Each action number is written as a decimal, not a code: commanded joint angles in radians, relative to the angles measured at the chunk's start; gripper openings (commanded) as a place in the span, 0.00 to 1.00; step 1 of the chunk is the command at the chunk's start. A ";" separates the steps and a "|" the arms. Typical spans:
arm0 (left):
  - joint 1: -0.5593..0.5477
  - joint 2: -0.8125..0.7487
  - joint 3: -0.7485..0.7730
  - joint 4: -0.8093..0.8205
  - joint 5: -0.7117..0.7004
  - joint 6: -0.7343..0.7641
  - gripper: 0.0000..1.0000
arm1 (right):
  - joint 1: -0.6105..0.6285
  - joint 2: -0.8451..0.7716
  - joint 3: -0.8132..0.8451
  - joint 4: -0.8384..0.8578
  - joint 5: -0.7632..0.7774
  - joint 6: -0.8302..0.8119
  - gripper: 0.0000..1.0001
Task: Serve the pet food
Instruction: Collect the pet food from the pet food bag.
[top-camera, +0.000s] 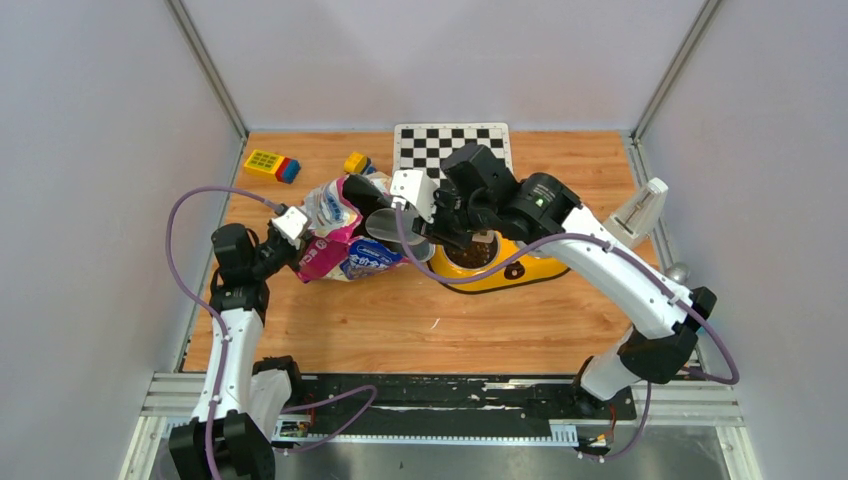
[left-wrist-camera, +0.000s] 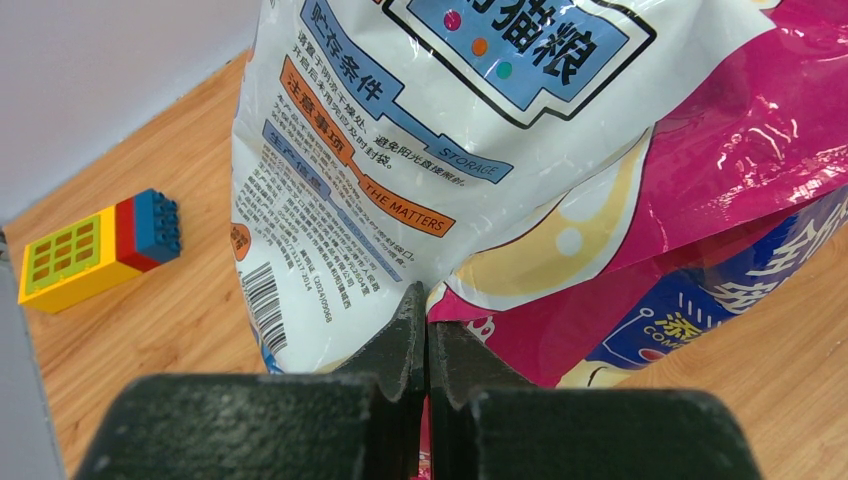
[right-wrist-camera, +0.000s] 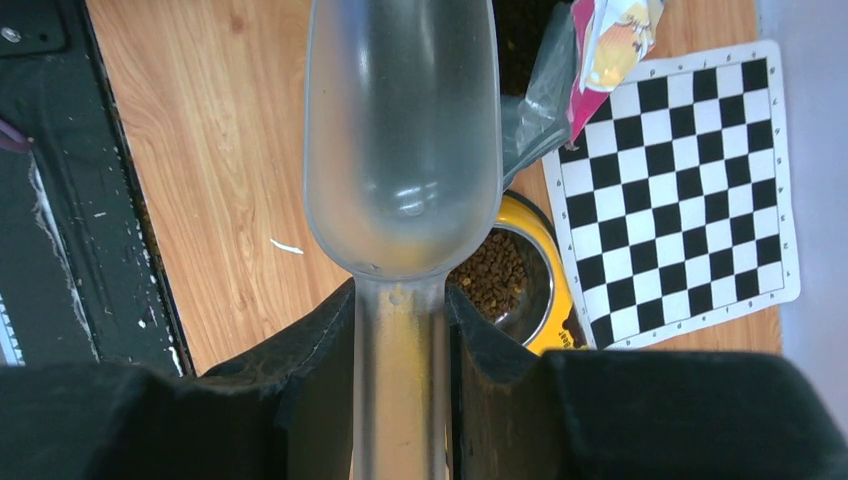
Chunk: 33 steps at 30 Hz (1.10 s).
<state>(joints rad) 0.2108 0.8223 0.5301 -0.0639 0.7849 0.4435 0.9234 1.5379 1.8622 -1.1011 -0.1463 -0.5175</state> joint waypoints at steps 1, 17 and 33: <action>0.012 -0.013 0.005 -0.035 0.006 -0.010 0.00 | 0.006 0.004 -0.028 0.033 0.046 -0.009 0.00; 0.015 -0.015 0.003 -0.037 0.015 -0.007 0.00 | 0.008 0.085 -0.089 0.069 0.183 0.001 0.00; 0.021 -0.022 0.002 -0.041 0.025 -0.005 0.00 | -0.003 0.265 0.028 -0.002 0.190 0.047 0.00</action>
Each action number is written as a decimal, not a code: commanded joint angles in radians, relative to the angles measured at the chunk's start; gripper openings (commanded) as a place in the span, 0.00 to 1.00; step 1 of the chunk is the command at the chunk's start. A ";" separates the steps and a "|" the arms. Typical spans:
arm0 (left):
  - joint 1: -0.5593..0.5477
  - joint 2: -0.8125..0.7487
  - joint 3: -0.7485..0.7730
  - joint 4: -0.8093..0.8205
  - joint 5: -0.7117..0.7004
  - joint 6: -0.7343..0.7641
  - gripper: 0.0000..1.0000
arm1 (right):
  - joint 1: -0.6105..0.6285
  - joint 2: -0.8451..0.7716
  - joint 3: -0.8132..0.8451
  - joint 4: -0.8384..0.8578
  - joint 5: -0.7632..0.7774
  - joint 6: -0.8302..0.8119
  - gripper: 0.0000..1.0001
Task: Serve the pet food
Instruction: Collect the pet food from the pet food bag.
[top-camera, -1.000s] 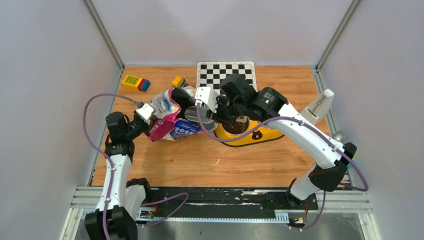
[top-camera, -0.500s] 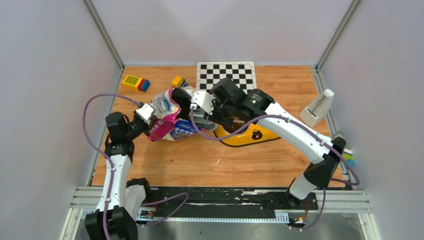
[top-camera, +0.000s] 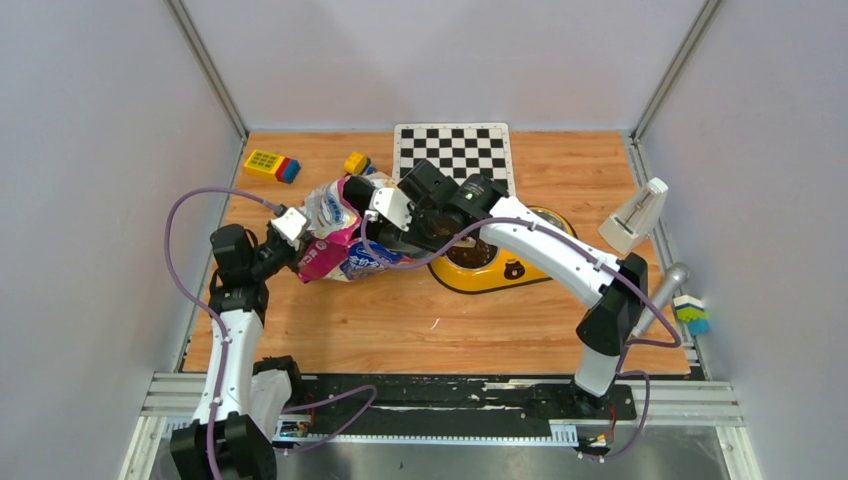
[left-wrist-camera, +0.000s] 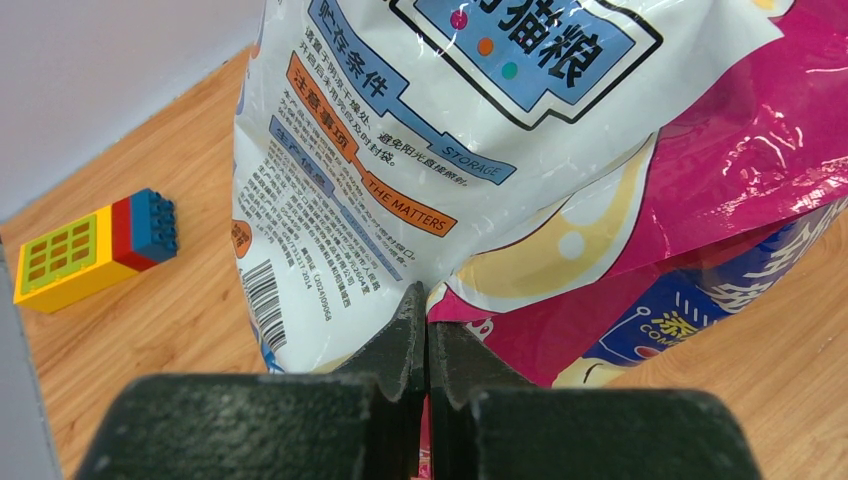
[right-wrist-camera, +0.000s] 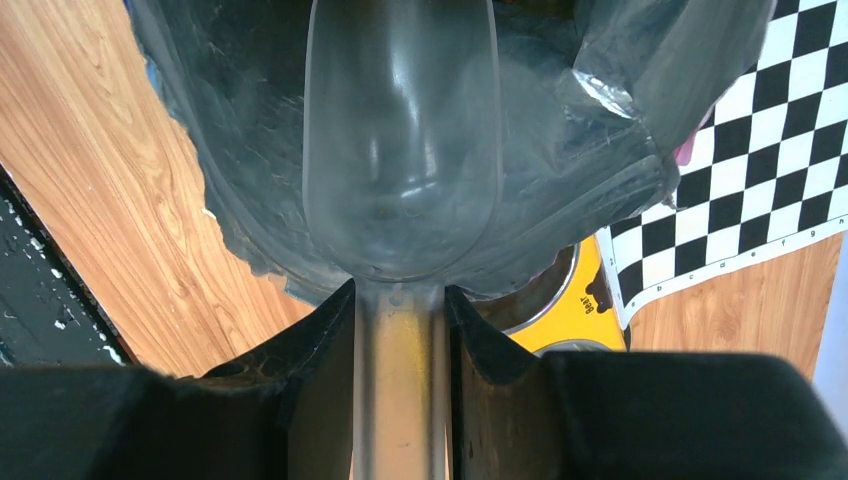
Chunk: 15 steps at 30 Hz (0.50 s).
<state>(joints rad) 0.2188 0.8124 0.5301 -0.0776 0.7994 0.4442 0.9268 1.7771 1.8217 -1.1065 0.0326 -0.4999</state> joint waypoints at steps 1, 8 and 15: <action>0.014 -0.012 0.001 -0.027 0.010 -0.006 0.00 | -0.009 0.034 0.074 0.000 0.007 0.031 0.00; 0.016 -0.011 0.002 -0.026 0.013 -0.007 0.00 | -0.015 0.084 0.109 -0.023 -0.016 0.041 0.00; 0.018 -0.009 0.005 -0.027 0.016 -0.007 0.00 | -0.015 0.155 0.156 -0.045 -0.016 0.042 0.00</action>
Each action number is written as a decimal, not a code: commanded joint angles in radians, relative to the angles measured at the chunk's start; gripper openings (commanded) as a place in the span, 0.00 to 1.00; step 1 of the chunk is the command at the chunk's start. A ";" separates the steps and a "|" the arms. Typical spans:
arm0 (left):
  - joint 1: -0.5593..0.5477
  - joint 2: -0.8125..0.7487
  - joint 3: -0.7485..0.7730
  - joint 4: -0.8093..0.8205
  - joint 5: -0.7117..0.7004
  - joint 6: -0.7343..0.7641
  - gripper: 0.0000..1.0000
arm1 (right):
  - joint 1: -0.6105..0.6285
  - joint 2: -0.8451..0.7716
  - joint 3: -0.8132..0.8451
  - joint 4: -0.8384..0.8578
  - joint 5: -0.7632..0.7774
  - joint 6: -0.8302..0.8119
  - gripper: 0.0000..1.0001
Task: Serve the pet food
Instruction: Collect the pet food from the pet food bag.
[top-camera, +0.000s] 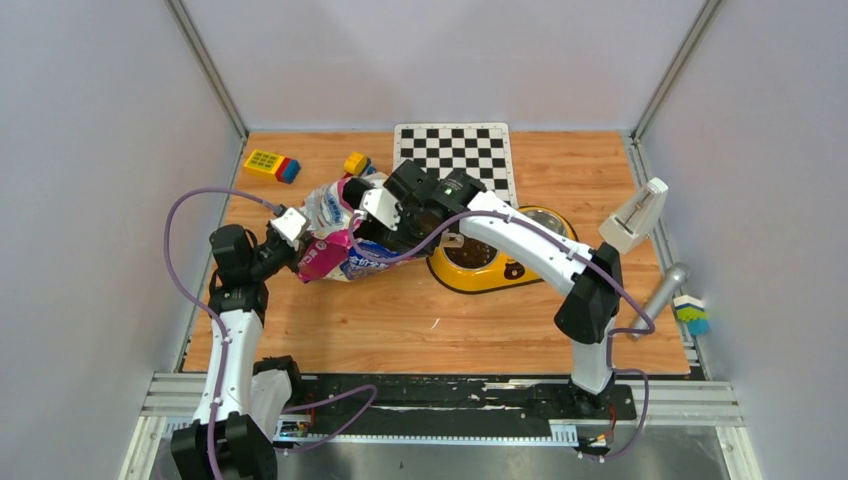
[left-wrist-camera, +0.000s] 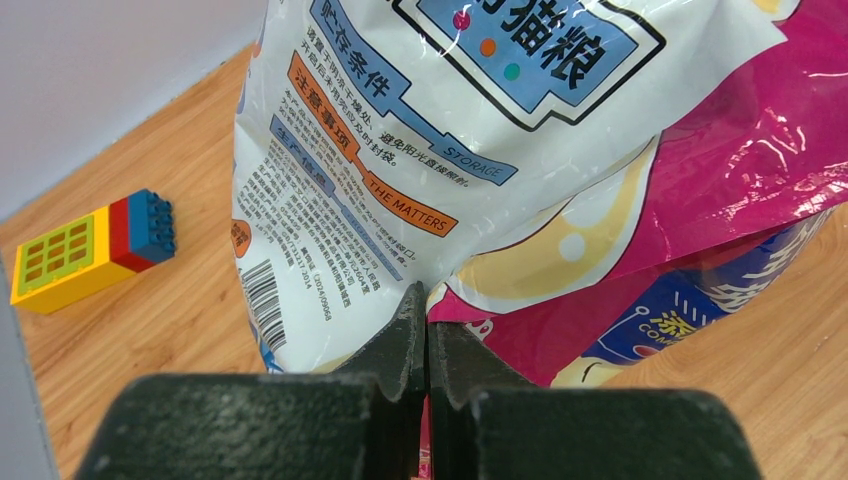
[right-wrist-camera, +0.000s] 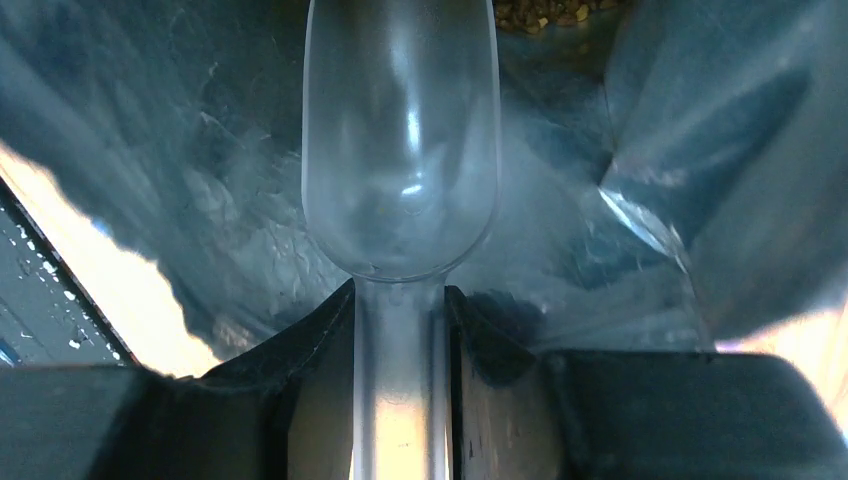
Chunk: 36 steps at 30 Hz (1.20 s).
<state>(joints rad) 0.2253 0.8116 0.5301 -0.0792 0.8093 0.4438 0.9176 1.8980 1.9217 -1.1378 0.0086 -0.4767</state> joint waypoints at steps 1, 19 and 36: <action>0.012 -0.008 0.005 -0.026 0.008 -0.007 0.00 | -0.006 0.041 0.058 -0.016 0.008 0.021 0.00; 0.020 -0.008 0.003 -0.027 0.019 -0.005 0.00 | -0.081 0.098 0.080 -0.038 -0.172 0.078 0.00; 0.023 -0.011 0.001 -0.025 0.024 -0.005 0.00 | -0.068 0.261 0.145 -0.100 -0.131 0.064 0.00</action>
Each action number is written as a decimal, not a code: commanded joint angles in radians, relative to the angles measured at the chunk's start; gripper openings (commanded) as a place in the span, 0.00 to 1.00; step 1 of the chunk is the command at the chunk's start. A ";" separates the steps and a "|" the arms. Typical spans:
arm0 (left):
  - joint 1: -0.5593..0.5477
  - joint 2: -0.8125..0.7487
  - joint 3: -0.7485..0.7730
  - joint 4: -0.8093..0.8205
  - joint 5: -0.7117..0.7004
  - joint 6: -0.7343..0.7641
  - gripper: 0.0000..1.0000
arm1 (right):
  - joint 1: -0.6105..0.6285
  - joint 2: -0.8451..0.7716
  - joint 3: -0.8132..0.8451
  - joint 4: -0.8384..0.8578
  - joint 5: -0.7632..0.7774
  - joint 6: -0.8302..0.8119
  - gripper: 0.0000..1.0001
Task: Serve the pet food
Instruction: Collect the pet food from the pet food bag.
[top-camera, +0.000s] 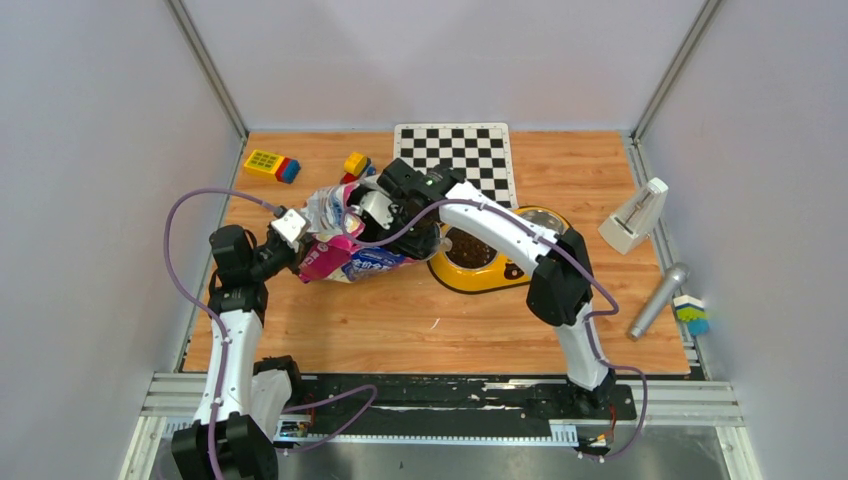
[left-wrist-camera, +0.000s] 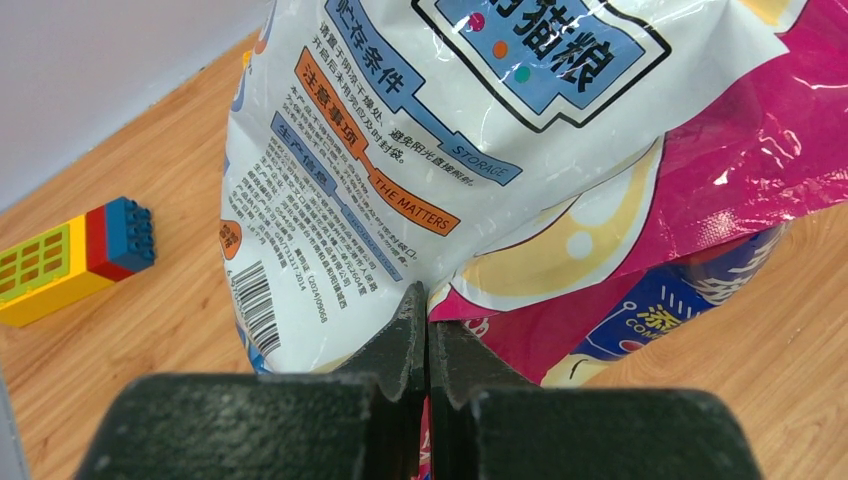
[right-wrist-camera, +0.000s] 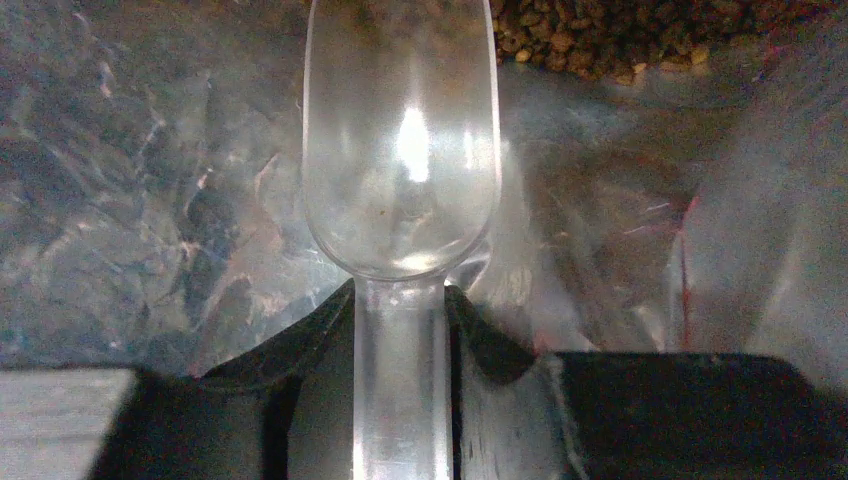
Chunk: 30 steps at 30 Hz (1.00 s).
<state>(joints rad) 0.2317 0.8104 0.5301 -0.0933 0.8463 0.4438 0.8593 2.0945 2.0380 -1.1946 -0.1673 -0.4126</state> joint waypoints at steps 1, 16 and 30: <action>0.017 -0.010 0.002 -0.010 -0.014 -0.007 0.00 | -0.008 0.075 0.033 -0.045 0.040 0.000 0.00; 0.021 -0.013 0.001 -0.016 -0.012 -0.005 0.00 | 0.006 0.265 0.108 0.103 0.026 0.052 0.00; 0.021 -0.013 0.002 -0.019 -0.005 -0.005 0.00 | 0.012 0.247 0.012 0.410 -0.014 0.119 0.00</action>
<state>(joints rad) 0.2466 0.8082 0.5301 -0.0872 0.8158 0.4500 0.8764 2.2726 2.1109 -0.9577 -0.2230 -0.3252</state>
